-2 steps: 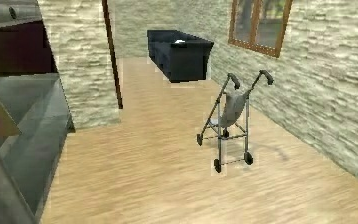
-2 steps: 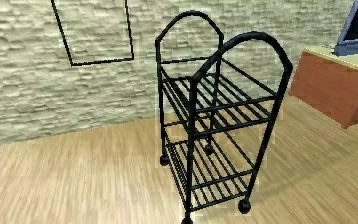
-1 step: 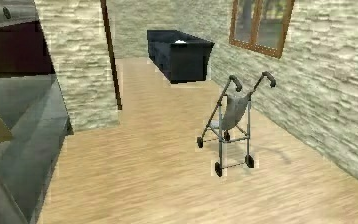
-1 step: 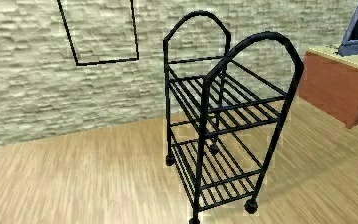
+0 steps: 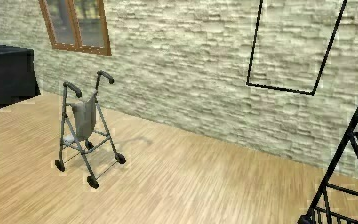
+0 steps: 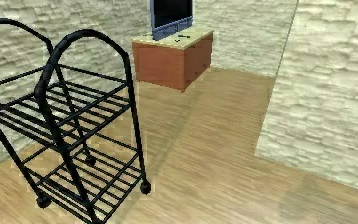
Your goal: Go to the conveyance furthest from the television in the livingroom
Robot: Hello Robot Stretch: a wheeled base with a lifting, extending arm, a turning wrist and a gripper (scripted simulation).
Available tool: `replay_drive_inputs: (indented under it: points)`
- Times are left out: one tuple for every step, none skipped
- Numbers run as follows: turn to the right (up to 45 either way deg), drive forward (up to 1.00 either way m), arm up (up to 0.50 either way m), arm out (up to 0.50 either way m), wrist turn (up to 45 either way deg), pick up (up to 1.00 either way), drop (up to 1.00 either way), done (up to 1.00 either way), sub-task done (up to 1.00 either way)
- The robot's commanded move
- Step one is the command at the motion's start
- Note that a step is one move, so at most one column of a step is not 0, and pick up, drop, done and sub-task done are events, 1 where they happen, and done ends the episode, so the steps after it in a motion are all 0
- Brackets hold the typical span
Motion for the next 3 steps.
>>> replay_drive_inputs:
  points:
    - [3.0,0.00,0.00,0.00,0.0,0.00,0.00,0.00,0.00]
    - [-18.0,0.00,0.00,0.00,0.0,0.00,0.00,0.00,0.00]
    - [0.0,0.20,0.00,0.00,0.0,0.00,0.00,0.00,0.00]
